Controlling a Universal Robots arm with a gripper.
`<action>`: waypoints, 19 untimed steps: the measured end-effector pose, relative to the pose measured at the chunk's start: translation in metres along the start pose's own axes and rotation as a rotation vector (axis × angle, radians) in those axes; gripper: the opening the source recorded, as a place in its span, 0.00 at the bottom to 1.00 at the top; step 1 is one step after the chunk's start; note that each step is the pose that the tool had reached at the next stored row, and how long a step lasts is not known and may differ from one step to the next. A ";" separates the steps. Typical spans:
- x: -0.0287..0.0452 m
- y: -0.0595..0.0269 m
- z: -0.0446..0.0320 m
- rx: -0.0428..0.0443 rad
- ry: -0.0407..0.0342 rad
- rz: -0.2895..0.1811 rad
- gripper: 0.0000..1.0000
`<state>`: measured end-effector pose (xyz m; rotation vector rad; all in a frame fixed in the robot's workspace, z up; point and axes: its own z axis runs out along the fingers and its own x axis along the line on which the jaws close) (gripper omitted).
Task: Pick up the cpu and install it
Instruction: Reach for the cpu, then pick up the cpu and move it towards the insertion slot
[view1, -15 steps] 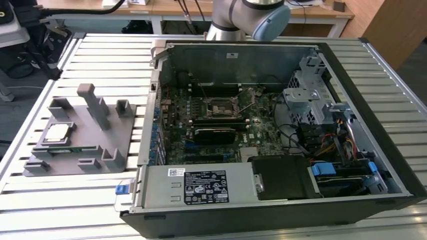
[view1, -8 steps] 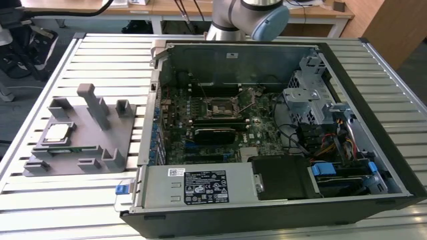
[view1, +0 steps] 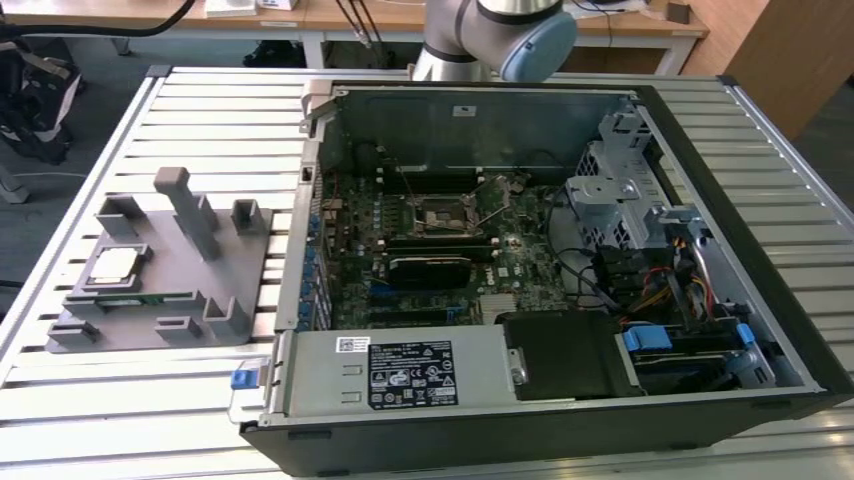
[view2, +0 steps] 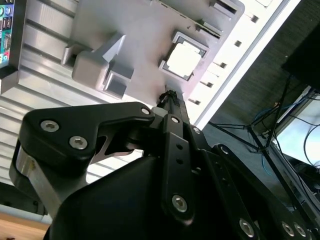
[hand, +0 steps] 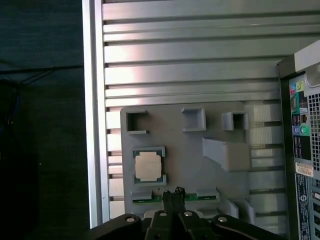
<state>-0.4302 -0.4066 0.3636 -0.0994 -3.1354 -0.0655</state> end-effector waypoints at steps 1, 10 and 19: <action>0.0013 0.0005 0.0002 0.0000 -0.0001 0.000 0.11; 0.0128 0.0021 0.0016 0.0000 0.0000 0.000 0.11; 0.0192 0.0024 0.0028 0.0000 0.0003 0.000 0.11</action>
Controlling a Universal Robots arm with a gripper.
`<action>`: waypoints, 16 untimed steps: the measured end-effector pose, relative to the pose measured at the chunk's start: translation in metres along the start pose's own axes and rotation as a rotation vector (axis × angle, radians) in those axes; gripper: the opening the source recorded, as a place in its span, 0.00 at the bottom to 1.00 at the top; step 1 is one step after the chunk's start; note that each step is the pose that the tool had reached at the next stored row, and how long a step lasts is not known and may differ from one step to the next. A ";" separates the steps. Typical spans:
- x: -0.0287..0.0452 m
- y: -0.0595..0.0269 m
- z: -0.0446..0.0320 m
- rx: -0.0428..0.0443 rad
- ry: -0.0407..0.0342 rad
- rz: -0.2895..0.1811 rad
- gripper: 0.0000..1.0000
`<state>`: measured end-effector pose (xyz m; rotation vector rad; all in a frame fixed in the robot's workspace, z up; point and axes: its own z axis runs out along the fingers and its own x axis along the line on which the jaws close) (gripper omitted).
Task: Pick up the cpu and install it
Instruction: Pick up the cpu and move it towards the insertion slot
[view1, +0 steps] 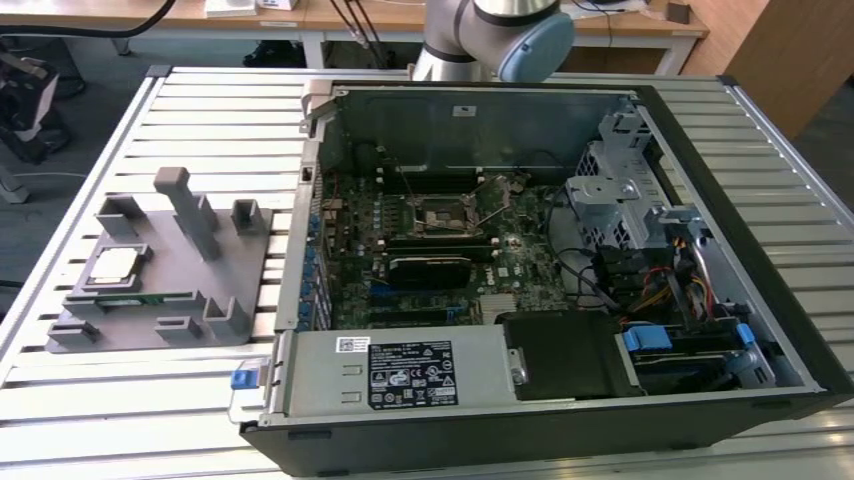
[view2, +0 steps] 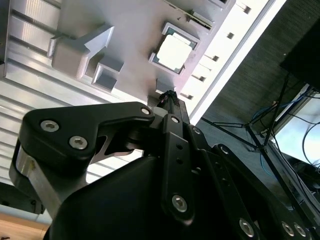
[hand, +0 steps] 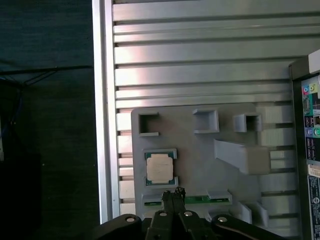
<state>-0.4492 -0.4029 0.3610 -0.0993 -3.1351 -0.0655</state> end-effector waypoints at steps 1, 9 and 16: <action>0.0007 0.0000 0.0002 0.0000 0.0000 0.000 0.11; 0.0052 -0.0003 0.0023 0.0003 -0.0001 0.000 0.11; 0.0057 -0.0008 0.0043 0.0106 -0.0004 0.000 0.17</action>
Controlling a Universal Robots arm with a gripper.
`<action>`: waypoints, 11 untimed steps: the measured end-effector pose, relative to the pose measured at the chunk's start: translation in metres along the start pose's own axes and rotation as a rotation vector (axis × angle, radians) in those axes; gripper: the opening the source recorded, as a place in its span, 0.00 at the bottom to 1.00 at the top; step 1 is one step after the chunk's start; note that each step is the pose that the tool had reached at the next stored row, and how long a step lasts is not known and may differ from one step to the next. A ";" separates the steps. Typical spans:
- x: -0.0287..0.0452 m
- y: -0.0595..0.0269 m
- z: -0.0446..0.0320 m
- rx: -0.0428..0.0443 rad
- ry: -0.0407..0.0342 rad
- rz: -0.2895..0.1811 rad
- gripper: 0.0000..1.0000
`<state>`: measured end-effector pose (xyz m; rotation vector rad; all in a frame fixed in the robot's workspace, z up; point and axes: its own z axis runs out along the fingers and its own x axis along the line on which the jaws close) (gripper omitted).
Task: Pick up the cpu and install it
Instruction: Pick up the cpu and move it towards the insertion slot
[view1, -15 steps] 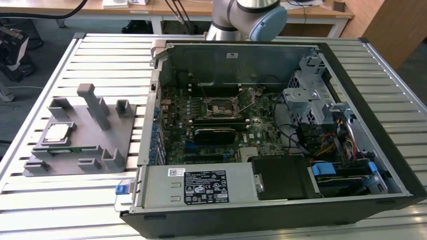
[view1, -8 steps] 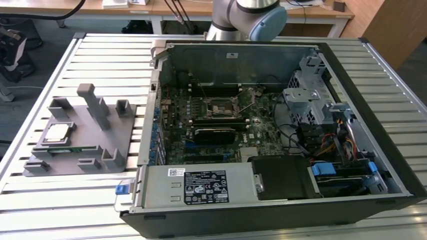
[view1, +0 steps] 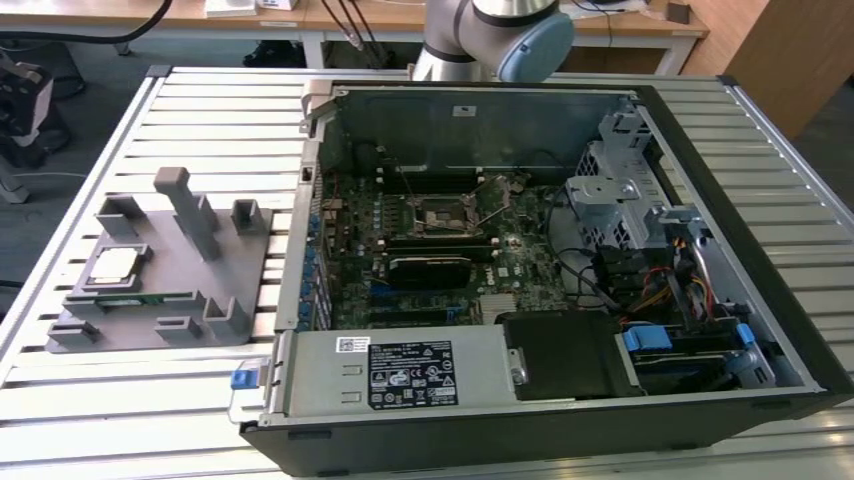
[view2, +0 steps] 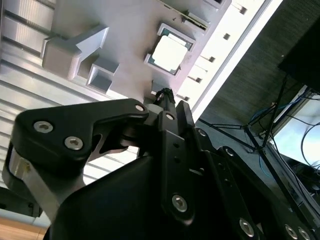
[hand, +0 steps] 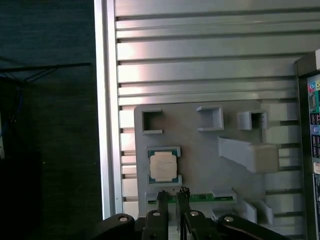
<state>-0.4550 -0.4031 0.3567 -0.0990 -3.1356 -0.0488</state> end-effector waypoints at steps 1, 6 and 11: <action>0.0000 -0.0003 0.0001 0.0000 -0.0002 0.000 0.23; 0.0004 -0.0014 0.0020 -0.0236 -0.0003 0.000 0.41; 0.0004 -0.0016 0.0052 -0.0617 0.0022 0.000 0.58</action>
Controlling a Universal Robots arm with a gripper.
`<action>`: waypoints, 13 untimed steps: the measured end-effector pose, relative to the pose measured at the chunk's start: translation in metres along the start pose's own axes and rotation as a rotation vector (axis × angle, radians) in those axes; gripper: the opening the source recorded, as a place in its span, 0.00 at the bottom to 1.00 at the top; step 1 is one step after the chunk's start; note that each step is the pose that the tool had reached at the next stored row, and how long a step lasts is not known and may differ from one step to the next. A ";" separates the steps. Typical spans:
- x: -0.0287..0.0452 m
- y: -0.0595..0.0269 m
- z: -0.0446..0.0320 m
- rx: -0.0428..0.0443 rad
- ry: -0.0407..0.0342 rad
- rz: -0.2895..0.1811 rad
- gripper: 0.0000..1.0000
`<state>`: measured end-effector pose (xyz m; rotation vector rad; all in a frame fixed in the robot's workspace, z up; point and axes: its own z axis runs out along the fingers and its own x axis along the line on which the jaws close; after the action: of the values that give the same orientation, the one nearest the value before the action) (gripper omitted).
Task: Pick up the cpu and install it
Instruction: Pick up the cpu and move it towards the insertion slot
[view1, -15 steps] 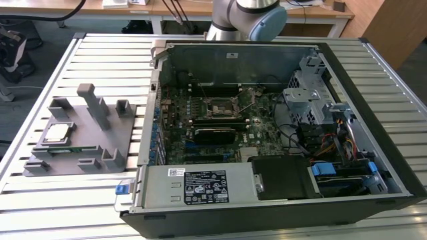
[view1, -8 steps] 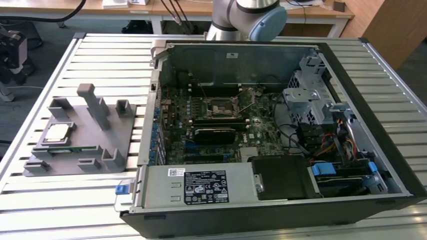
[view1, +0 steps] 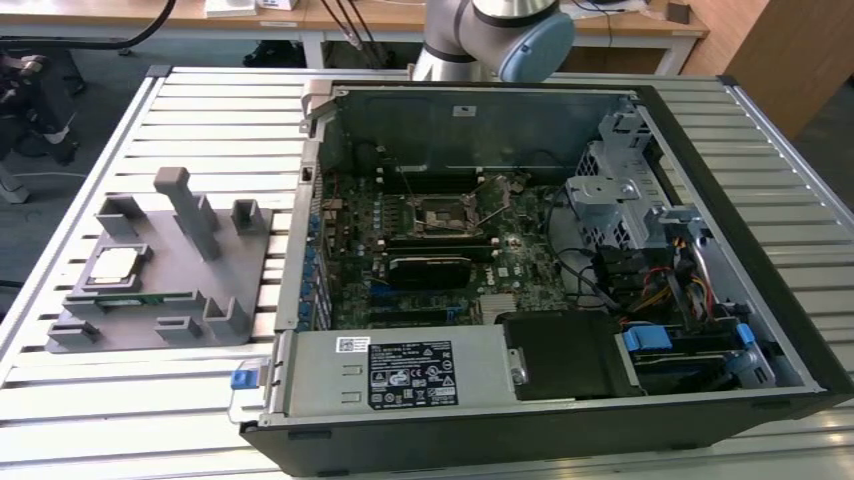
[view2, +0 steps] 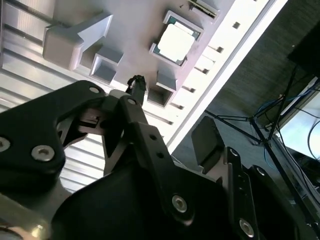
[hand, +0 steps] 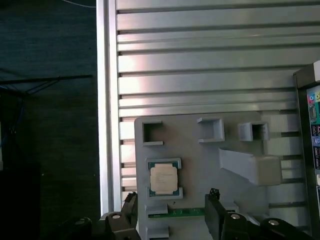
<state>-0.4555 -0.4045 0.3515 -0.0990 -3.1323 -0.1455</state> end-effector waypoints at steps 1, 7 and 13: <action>0.0000 -0.0001 0.0009 -0.0067 0.0003 0.000 0.64; -0.0001 -0.0006 0.0066 -0.0186 0.0011 0.000 0.70; -0.0001 -0.0010 0.0099 -0.0219 0.0015 0.000 0.70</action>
<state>-0.4555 -0.4045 0.3416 -0.0988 -3.1297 -0.1798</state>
